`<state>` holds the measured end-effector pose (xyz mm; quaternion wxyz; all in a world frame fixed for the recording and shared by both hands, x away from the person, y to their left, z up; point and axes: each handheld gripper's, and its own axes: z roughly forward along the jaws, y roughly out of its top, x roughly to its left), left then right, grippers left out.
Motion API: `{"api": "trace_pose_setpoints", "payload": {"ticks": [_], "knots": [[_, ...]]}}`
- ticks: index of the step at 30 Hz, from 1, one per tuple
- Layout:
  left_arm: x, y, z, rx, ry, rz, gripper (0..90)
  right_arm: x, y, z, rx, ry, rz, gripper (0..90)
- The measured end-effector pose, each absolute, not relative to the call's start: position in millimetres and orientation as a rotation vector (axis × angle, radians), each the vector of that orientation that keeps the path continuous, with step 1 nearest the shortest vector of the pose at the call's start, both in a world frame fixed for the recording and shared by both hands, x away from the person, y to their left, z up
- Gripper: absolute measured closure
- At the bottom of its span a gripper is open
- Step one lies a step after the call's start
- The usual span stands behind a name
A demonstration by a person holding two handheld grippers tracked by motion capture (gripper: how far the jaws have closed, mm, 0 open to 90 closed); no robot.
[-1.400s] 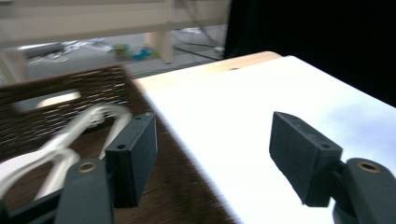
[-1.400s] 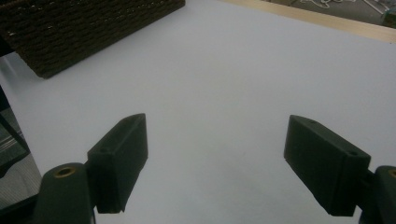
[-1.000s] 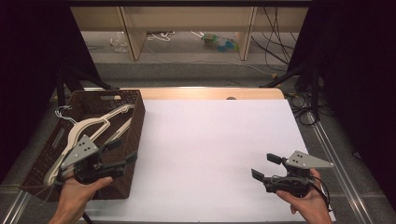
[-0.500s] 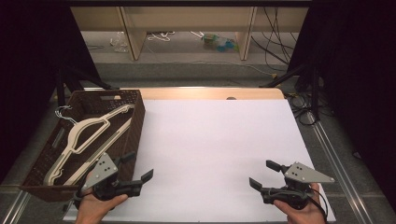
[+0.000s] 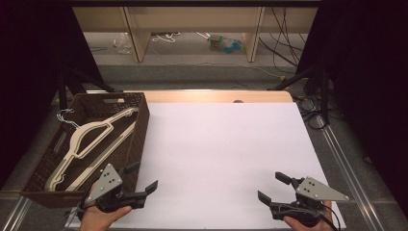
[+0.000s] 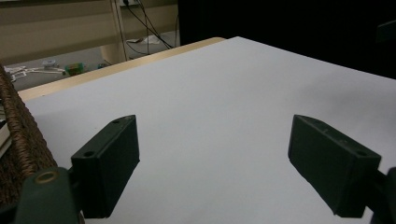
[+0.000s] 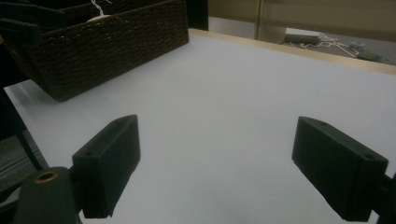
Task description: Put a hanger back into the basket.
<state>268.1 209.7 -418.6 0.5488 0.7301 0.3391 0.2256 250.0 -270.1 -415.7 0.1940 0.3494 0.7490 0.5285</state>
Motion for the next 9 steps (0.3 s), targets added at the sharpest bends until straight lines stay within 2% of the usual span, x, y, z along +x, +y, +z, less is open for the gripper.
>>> {"api": "trace_pose_setpoints", "payload": {"ticks": [9], "knots": [[269.0, 210.8, -418.8, 1.717, 0.811, 0.528, 16.3, 249.6, -271.5, -415.4, 1.007, 2.091, 1.487, 16.2]]}}
